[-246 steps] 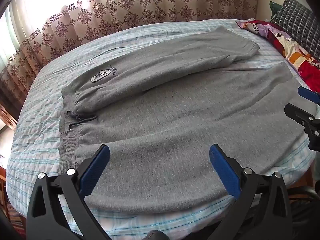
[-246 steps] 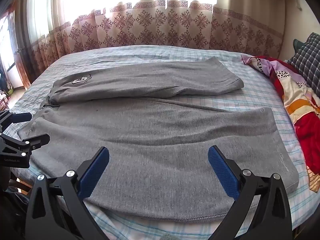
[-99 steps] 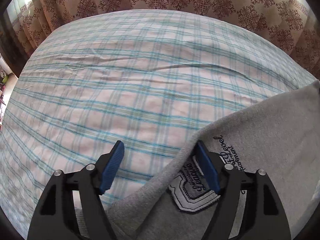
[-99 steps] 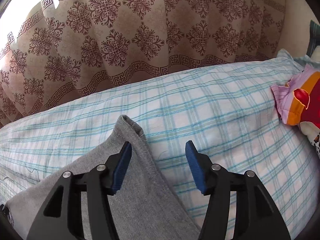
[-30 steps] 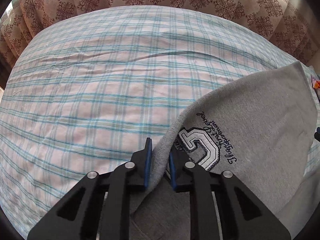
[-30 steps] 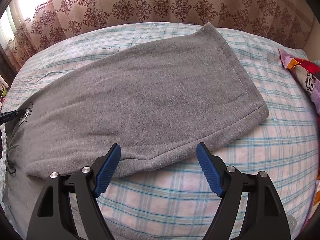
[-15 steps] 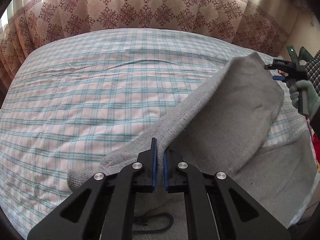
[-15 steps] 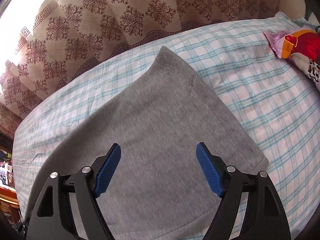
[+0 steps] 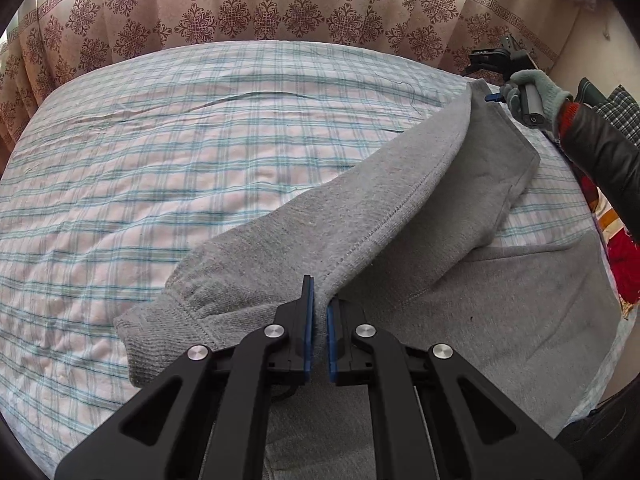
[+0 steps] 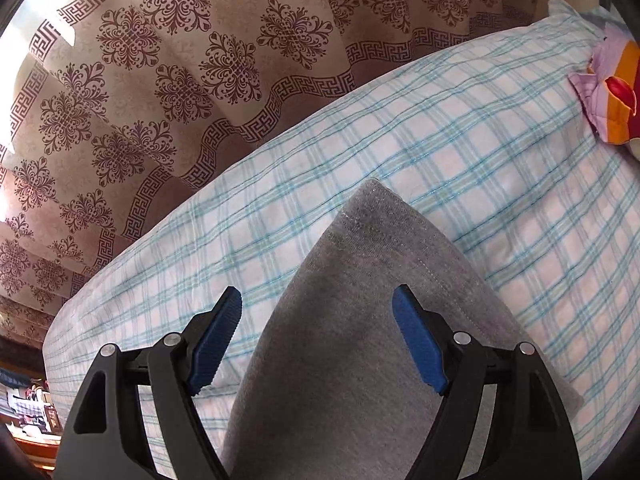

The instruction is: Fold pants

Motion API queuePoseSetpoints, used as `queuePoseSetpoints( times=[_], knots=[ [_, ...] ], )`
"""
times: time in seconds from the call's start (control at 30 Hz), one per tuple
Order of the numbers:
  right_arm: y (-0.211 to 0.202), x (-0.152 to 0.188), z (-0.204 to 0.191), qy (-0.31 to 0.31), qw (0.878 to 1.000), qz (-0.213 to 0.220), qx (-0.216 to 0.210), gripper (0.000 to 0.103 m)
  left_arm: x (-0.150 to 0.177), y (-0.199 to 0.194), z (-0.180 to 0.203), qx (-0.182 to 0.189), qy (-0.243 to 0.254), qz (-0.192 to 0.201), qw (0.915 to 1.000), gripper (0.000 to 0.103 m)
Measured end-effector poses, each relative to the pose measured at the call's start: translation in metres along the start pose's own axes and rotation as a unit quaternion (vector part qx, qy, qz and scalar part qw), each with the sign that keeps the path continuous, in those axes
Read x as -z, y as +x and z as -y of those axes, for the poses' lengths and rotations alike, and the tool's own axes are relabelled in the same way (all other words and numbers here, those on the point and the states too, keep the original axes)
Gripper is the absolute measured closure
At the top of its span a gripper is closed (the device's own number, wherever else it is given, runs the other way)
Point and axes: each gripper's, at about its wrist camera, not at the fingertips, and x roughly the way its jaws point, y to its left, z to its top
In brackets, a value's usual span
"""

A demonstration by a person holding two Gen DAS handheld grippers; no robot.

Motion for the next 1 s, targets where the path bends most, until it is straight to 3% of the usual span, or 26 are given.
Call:
queuePoseSetpoints(
  times=[0.1,0.17,0.23,0.33,0.43,0.73,1.0],
  knots=[
    [0.005,0.000,0.000,-0.003,1.000,-0.002,0.010,0.027,0.005,-0.001,0.002,0.006,0.002,-0.003,1.0000,0.098],
    [0.008,0.000,0.002,-0.006,1.000,-0.006,0.017,0.038,0.009,-0.001,0.003,0.009,0.000,-0.006,0.9999,0.098],
    [0.009,0.002,0.006,-0.008,0.999,-0.012,0.031,0.060,0.012,-0.002,0.003,0.011,-0.002,-0.008,0.9999,0.098],
    [-0.001,0.004,0.015,-0.006,0.999,-0.005,0.035,0.081,0.015,-0.006,0.004,0.012,-0.003,-0.006,0.9999,0.098],
    [-0.024,0.008,0.023,-0.012,0.999,0.014,0.030,0.096,0.015,-0.011,0.003,0.008,-0.004,0.000,1.0000,0.098],
    [-0.127,0.030,0.070,-0.004,0.998,0.058,-0.027,0.099,0.005,-0.053,-0.007,-0.015,-0.007,0.050,0.9986,0.097],
    [-0.222,0.089,0.131,0.019,0.994,0.094,-0.054,0.099,0.020,-0.093,0.001,-0.006,0.013,0.073,0.9972,0.097]
  ],
)
